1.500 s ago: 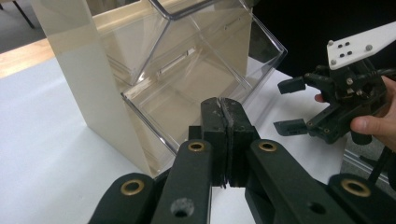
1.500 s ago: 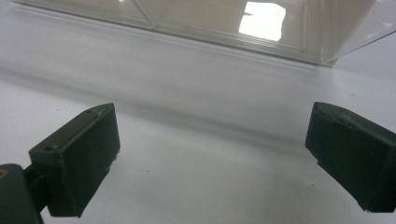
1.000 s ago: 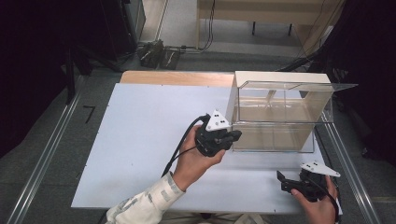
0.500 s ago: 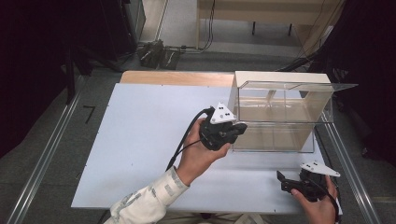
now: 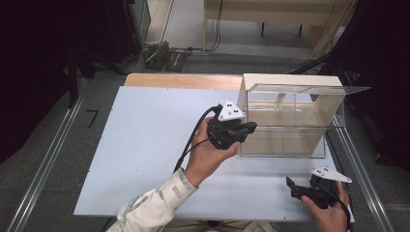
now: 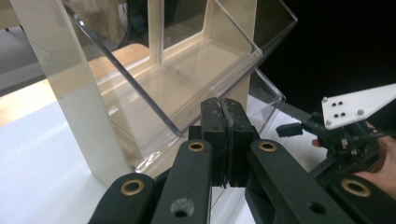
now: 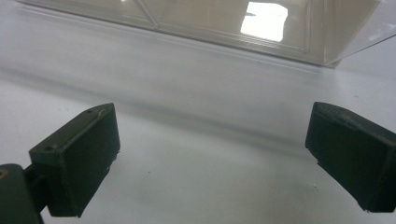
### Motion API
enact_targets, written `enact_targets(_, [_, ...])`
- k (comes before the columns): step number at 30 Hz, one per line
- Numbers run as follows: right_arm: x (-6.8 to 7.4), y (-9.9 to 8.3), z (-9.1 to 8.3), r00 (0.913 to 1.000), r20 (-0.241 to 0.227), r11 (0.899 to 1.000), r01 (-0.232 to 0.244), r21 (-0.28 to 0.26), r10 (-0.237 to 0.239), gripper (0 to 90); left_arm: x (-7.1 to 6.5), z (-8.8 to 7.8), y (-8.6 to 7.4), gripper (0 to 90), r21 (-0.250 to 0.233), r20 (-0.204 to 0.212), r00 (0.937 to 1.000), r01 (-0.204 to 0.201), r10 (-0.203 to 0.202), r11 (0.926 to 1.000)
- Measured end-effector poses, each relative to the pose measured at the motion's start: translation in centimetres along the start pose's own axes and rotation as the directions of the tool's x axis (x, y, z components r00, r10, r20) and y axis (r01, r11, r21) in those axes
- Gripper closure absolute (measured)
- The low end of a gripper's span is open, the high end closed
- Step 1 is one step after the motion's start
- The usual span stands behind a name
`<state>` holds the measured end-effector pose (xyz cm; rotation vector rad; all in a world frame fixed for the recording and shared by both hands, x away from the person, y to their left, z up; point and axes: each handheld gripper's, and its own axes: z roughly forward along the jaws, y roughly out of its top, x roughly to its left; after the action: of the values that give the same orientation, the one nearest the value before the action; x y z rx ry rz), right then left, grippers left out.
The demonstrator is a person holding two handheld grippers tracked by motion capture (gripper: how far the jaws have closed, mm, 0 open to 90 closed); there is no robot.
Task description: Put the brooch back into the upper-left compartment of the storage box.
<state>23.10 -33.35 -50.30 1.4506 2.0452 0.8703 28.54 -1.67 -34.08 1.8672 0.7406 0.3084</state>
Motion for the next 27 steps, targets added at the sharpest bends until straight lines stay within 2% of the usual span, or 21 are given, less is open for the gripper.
enact_targets(6, [0.0,0.0,0.0,1.0000,0.000,1.000,-0.004,-0.002,0.004,1.4,0.0,0.4,0.5,90.0,-0.015,-0.008,1.0000,-0.002,0.001,0.9999])
enact_targets(20, [0.0,0.0,0.0,1.0000,-0.002,1.000,-0.004,-0.003,0.004,1.4,0.0,1.8,0.4,90.0,-0.053,-0.040,0.9992,-0.010,0.008,0.9986])
enact_targets(27, [0.0,0.0,0.0,1.0000,-0.002,1.000,-0.005,-0.001,0.005,1.4,-0.1,1.9,0.6,82.1,-0.080,-0.046,0.9989,-0.011,0.007,0.9968])
